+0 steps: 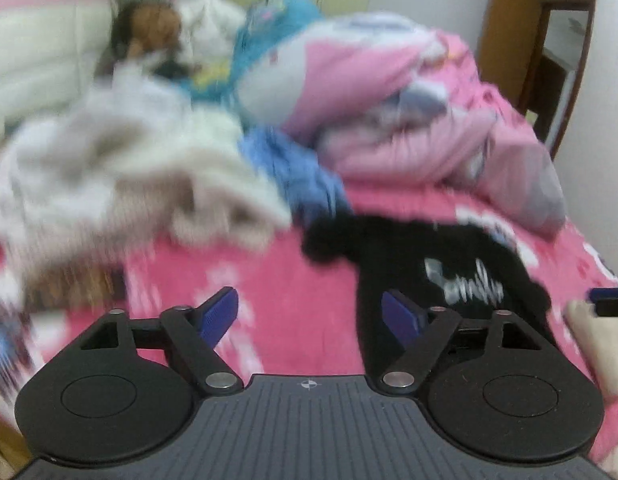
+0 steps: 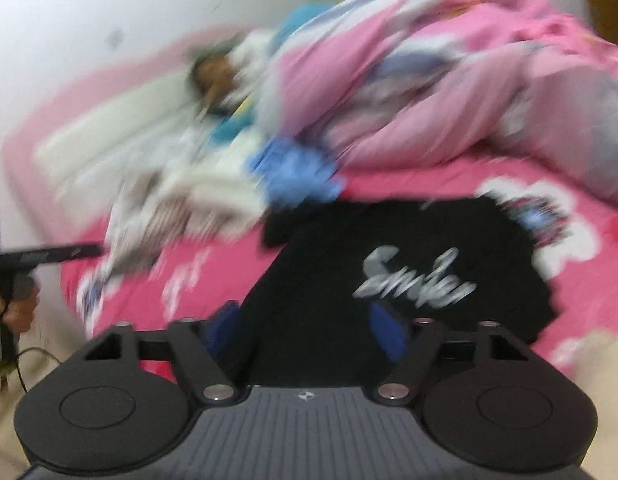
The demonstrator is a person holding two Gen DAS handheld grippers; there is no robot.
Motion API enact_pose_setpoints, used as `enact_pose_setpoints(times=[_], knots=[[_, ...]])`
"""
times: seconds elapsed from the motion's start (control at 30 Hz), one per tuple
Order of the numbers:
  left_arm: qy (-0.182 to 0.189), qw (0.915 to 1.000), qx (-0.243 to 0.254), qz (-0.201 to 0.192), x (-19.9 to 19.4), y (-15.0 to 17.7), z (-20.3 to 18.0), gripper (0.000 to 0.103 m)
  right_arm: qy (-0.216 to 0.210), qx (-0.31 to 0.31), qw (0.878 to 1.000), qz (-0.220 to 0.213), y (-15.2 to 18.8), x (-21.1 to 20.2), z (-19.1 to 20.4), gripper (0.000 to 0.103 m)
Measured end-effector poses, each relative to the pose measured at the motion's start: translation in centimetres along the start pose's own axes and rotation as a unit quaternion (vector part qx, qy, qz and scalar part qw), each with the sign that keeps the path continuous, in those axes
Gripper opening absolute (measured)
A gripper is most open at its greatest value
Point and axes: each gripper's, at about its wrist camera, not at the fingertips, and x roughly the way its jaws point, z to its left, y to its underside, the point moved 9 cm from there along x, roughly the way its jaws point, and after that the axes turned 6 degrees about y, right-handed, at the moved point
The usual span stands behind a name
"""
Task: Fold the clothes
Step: 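Lay the black T-shirt flat on the bed and open both tools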
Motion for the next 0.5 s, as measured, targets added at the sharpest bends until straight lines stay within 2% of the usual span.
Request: enact_pose_setpoints(times=[0.1,0.17,0.2,0.27,0.33,0.37,0.4,0.5], knots=[[0.019,0.9990,-0.038,0.015,1.8,5.1,0.2,0.056,-0.025,-0.052,0.998,0.022,3.7,3.9,5.3,0.058],[0.026,0.9984,-0.047,0.019,2.4,7.2,0.0,0.052,-0.038,-0.088,0.995,0.036,5.7,6.0,8.6,0.054],[0.029,0.9986,-0.040,0.021,2.6,8.0,-0.3,0.050,-0.046,-0.106,0.992,0.041,6.5,6.8,10.1,0.054],[0.026,0.9995,0.004,0.019,2.5,9.0,-1.4,0.046,-0.047,-0.147,0.987,0.042,7.7,7.9,12.2,0.052],[0.023,0.9980,0.057,0.012,2.6,9.6,-2.6,0.046,-0.022,-0.192,0.980,0.041,8.5,9.0,13.1,0.036],[0.031,0.9970,0.069,0.013,2.9,9.8,-3.1,0.046,-0.007,-0.200,0.979,0.045,8.7,9.5,12.9,0.017],[0.041,0.9960,0.078,0.015,3.2,10.1,-3.6,0.046,-0.004,-0.181,0.982,0.047,8.6,9.6,12.3,0.005],[0.063,0.9926,0.103,0.012,3.9,10.5,-5.0,0.046,-0.004,-0.098,0.994,0.048,7.9,9.2,9.7,0.004]])
